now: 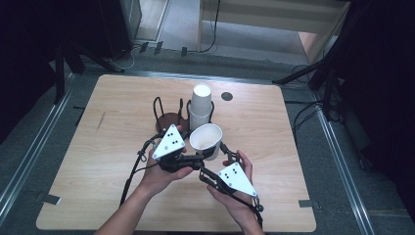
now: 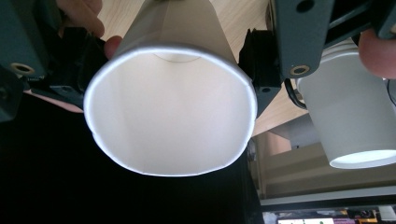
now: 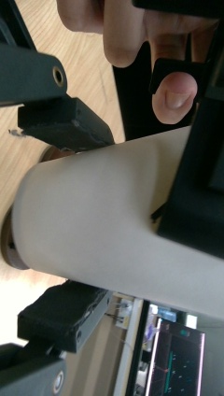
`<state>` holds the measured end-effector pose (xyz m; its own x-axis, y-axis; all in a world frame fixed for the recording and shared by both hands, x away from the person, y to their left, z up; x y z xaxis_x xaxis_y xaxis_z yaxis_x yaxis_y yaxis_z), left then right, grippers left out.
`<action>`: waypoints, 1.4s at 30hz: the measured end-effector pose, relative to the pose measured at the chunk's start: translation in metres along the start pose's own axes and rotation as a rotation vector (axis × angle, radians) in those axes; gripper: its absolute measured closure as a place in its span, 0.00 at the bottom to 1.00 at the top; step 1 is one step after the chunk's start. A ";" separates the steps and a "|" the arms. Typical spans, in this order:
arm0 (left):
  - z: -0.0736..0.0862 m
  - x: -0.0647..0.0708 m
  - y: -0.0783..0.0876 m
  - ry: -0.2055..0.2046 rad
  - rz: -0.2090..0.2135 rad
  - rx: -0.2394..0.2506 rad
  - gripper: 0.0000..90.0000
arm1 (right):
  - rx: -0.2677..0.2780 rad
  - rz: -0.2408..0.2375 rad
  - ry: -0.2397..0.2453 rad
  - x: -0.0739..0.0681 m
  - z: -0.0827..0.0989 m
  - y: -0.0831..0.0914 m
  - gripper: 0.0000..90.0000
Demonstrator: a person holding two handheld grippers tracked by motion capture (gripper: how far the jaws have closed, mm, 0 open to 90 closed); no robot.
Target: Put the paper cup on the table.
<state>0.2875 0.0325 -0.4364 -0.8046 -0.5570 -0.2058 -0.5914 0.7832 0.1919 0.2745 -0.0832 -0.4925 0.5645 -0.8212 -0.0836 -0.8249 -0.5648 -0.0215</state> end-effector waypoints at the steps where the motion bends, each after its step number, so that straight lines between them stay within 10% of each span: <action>1: 0.001 0.001 -0.001 -0.007 0.001 -0.007 0.38 | -0.010 0.003 -0.003 -0.001 0.000 0.000 0.27; 16: 0.011 0.005 -0.004 0.018 0.050 -0.034 0.37 | -0.050 0.035 -0.019 -0.005 -0.004 -0.002 0.26; 29: 0.011 -0.001 -0.001 0.106 0.090 -0.001 0.08 | -0.032 0.027 -0.027 -0.007 -0.001 -0.001 0.35; 42: 0.009 -0.015 0.017 0.116 0.018 0.046 0.01 | -0.015 0.074 -0.053 0.008 -0.002 -0.003 0.35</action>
<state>0.2899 0.0565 -0.4392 -0.8173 -0.5691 -0.0900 -0.5761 0.8035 0.1499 0.2814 -0.0882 -0.4914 0.4992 -0.8556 -0.1368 -0.8636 -0.5041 0.0013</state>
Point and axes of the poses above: each handheld gripper's, and its own axes: y roughly backward along the jaws, z roughly out of its underside, x roughly to its right, the point moved 5 cm from there along -y, roughly forward along the jaws, and after that the axes turned 13 degrees about -y, right-handed, at the moved point
